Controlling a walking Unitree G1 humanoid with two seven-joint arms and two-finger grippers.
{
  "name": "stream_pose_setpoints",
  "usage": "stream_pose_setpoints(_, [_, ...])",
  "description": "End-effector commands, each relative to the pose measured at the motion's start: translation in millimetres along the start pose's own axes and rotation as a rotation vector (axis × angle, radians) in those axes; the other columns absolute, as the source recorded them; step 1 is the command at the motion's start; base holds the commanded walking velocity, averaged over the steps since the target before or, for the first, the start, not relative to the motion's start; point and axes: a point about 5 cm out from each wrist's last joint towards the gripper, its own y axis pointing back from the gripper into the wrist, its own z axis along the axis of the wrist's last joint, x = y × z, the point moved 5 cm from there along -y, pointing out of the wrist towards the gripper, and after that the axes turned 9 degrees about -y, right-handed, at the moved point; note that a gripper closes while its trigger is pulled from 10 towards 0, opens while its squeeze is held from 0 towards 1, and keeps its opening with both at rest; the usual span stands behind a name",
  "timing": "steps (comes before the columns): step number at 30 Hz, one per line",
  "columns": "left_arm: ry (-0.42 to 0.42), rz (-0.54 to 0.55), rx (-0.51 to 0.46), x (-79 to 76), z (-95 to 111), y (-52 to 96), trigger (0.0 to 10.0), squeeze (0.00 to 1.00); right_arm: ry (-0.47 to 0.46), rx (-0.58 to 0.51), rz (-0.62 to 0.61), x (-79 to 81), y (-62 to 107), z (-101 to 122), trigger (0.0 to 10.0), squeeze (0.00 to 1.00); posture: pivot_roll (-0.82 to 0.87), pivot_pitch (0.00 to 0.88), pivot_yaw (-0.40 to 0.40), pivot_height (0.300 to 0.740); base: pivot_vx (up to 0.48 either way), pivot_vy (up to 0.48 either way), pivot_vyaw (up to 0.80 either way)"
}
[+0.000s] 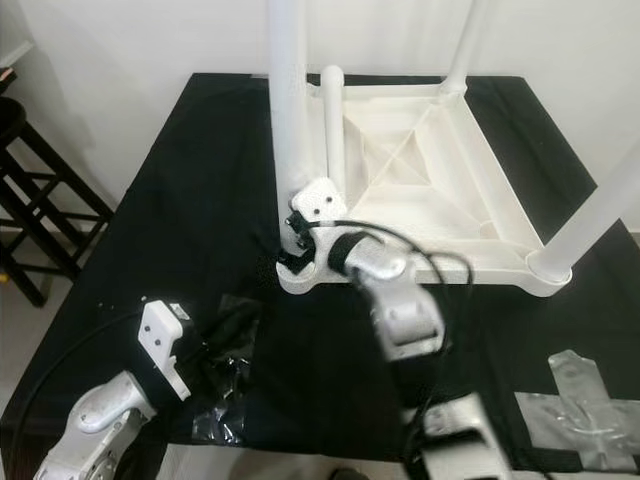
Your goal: Building children table
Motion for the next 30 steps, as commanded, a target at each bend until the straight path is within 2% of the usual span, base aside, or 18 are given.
stream_pose_setpoints(1, [0.004,-0.002,0.022,-2.6,-5.6,1.8,10.0,0.0,0.024,0.014,0.102,6.7,-1.7,-3.5,10.0,0.0,0.01,0.129,-0.003,0.74,0.0,0.0,0.0])
stream_pose_setpoints(5, [0.005,-0.001,0.021,-3.2,-5.8,1.4,10.0,0.0,0.023,0.04,0.164,1.5,2.3,-6.9,10.0,0.0,0.01,0.127,-0.003,0.74,0.0,0.0,0.0])
stream_pose_setpoints(6, [0.005,-0.001,0.022,-3.6,-5.8,1.3,10.0,0.0,0.001,0.034,0.199,-1.2,3.8,-5.7,3.7,0.0,0.02,0.125,-0.003,0.74,0.0,0.0,0.0])
stream_pose_setpoints(7, [0.004,-0.001,0.022,-3.9,-5.9,1.3,10.0,0.0,-0.022,0.02,0.23,-3.8,4.5,-3.5,0.0,0.0,0.02,0.124,-0.002,0.74,0.0,0.0,0.0])
stream_pose_setpoints(12, [0.004,-0.002,0.024,-4.8,-6.1,1.8,10.0,0.0,-0.046,-0.005,0.27,-8.5,4.9,0.0,0.0,0.0,0.03,0.122,-0.002,0.74,0.0,0.0,0.0])
stream_pose_setpoints(17, [0.005,-0.002,0.025,-6.1,-5.6,2.8,10.0,0.0,-0.068,-0.012,0.227,-18.3,3.6,-5.1,0.0,0.0,0.03,0.126,-0.004,0.74,0.0,0.0,0.0])
stream_pose_setpoints(20, [0.005,-0.002,0.024,-6.4,-5.4,3.1,10.0,0.0,-0.072,-0.014,0.203,-20.0,3.7,-7.8,0.0,0.0,0.03,0.127,-0.005,0.74,0.0,0.0,0.0])
stream_pose_setpoints(21, [0.006,-0.003,0.024,-6.6,-5.3,3.2,10.0,0.0,-0.091,-0.01,0.149,-22.4,4.0,-13.9,0.0,0.0,0.03,0.127,-0.005,0.74,0.0,0.0,0.0])
stream_pose_setpoints(23, [0.006,-0.003,0.024,-6.6,-5.3,3.2,10.0,0.0,-0.091,-0.01,0.149,-22.4,4.0,-13.9,0.0,0.0,0.03,0.127,-0.005,0.74,0.0,0.0,0.0])
stream_pose_setpoints(24, [0.006,-0.003,0.023,-6.6,-4.9,3.4,10.0,0.0,-0.101,0.02,0.082,-22.3,5.4,-25.9,0.0,0.0,0.03,0.135,-0.015,0.74,0.0,0.0,0.0])
stream_pose_setpoints(25, [0.006,-0.003,0.023,-6.6,-4.9,3.4,10.0,0.0,-0.101,0.02,0.082,-22.3,5.4,-25.9,0.0,0.0,0.03,0.135,-0.015,0.74,0.0,0.0,0.0])
stream_pose_setpoints(28, [0.004,0.002,0.021,-4.5,-3.7,4.2,10.0,0.0,-0.311,0.102,-0.385,-15.9,7.0,-80.5,0.0,0.0,0.02,0.139,-0.008,0.74,0.0,0.0,0.0])
stream_pose_setpoints(29, [0.004,0.002,0.021,-4.5,-3.7,4.2,10.0,0.0,-0.311,0.102,-0.385,-15.9,7.0,-80.5,0.0,0.0,0.02,0.139,-0.008,0.74,0.0,0.0,0.0])
stream_pose_setpoints(30, [0.003,0.003,0.021,-3.6,-3.6,4.4,10.0,0.0,-0.333,0.125,-0.335,19.0,-0.8,-87.7,0.0,0.0,0.02,0.143,0.0,0.74,0.0,0.0,0.0])
